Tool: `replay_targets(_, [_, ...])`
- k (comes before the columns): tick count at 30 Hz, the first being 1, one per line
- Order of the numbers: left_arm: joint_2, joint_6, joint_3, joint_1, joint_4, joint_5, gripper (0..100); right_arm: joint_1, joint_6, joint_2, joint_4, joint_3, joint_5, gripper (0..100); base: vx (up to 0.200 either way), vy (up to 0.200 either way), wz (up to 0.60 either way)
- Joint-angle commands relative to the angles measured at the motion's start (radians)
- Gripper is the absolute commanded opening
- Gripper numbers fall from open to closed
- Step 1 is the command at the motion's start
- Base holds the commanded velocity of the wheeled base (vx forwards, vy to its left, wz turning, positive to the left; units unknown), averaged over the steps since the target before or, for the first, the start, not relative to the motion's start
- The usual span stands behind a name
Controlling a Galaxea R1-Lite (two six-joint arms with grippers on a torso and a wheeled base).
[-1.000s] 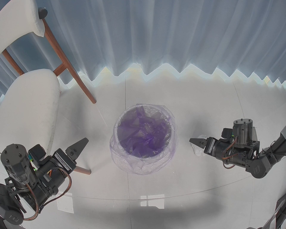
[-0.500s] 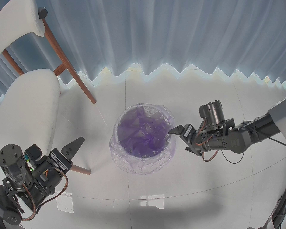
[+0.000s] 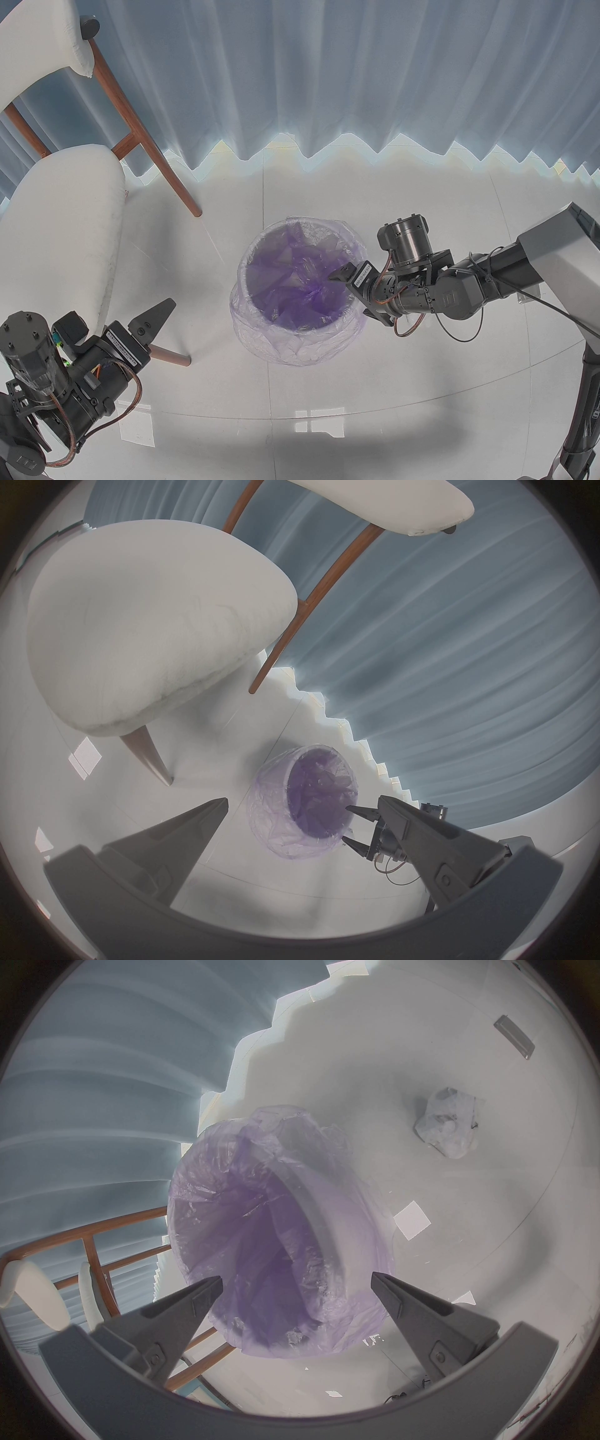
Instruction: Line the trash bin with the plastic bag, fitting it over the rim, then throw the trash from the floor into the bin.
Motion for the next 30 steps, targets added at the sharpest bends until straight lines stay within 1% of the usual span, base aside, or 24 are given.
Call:
replay_targets(1, [0.001,0.0,0.0,0.0,0.0,0.001,100,0.002,0.0,0.033,-0.004,-0.016,0.0,100,0.0,0.0,0.0])
replay_targets(6, [0.001,0.001,0.003,0.0,0.0,0.001,100,-0.002,-0.002,0.062,-0.004,-0.053,-0.001,100,0.0,0.0,0.0])
replay_targets(12, [0.001,0.001,0.007,0.0,0.0,0.004,100,-0.018,-0.008,0.155,-0.033,-0.13,-0.001,100,0.0,0.0,0.0])
replay_targets(16, [0.0,0.003,0.02,0.0,0.0,0.004,100,-0.022,-0.011,0.183,-0.059,-0.133,-0.001,100,0.0,0.0,0.0])
replay_targets(21, [-0.006,0.003,0.035,0.0,0.0,0.005,100,-0.034,-0.036,0.235,-0.119,-0.134,-0.004,100,0.0,0.0,0.0])
replay_targets(26, [-0.016,0.003,0.047,0.0,0.0,0.005,100,-0.037,-0.045,0.264,-0.142,-0.133,-0.006,100,0.0,0.0,0.0])
replay_targets(30, [-0.023,0.001,0.05,0.0,0.0,0.005,100,-0.045,-0.048,0.28,-0.146,-0.142,-0.023,100,0.0,0.0,0.0])
